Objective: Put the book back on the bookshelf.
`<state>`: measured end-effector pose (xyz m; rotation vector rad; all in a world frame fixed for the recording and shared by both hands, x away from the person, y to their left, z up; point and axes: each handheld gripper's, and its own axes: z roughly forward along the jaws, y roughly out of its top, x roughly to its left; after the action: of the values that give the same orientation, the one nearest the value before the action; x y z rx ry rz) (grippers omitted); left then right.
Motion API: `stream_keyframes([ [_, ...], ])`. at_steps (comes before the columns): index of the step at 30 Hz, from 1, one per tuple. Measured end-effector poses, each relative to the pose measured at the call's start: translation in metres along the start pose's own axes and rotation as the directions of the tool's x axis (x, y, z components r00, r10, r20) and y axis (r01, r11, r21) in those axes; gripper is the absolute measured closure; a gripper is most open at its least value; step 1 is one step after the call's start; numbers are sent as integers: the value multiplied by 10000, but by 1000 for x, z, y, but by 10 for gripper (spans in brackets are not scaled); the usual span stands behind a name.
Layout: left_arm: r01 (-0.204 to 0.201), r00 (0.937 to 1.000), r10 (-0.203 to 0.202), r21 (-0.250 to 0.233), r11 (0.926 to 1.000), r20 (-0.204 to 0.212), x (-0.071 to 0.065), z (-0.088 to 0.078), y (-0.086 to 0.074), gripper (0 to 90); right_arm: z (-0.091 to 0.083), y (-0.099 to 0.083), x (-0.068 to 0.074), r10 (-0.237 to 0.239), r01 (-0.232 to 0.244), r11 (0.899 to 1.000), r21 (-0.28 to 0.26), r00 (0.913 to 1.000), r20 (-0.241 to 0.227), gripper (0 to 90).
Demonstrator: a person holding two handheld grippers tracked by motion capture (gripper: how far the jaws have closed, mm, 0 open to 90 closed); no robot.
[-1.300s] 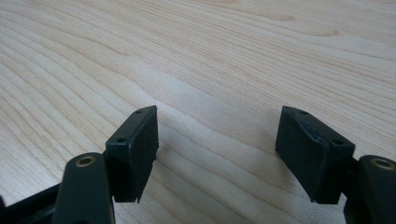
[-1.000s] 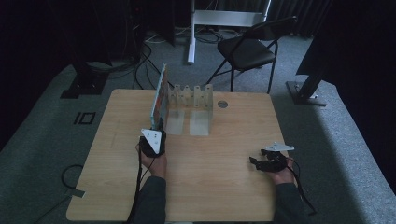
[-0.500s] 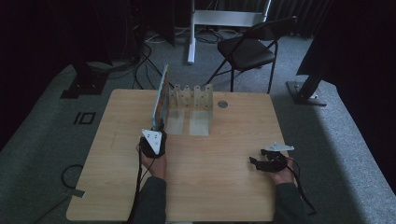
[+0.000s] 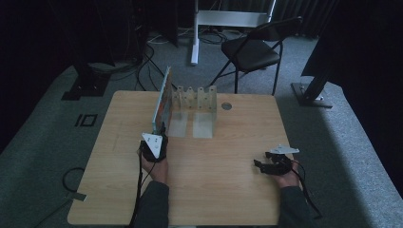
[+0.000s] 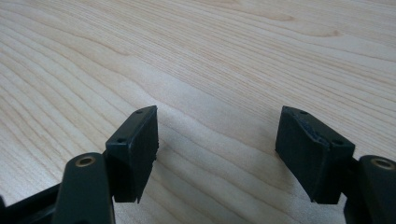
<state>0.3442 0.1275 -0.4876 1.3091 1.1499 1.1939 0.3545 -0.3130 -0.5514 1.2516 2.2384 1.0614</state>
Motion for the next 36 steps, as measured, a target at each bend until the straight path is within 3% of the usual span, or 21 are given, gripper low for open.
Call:
stream_keyframes([
  [20,286,9995,-287,146,9995,96,7,-3,-3,810,1,1,0,24,-24,10000,5,10000,16,296],
  [28,570,9983,-572,202,9982,96,11,-4,-4,809,2,2,-1,-8,8,10000,-8,10000,-41,297],
  [36,526,9985,-529,219,9984,148,13,-4,-5,807,2,2,-1,-21,21,10000,7,10000,-31,296],
])
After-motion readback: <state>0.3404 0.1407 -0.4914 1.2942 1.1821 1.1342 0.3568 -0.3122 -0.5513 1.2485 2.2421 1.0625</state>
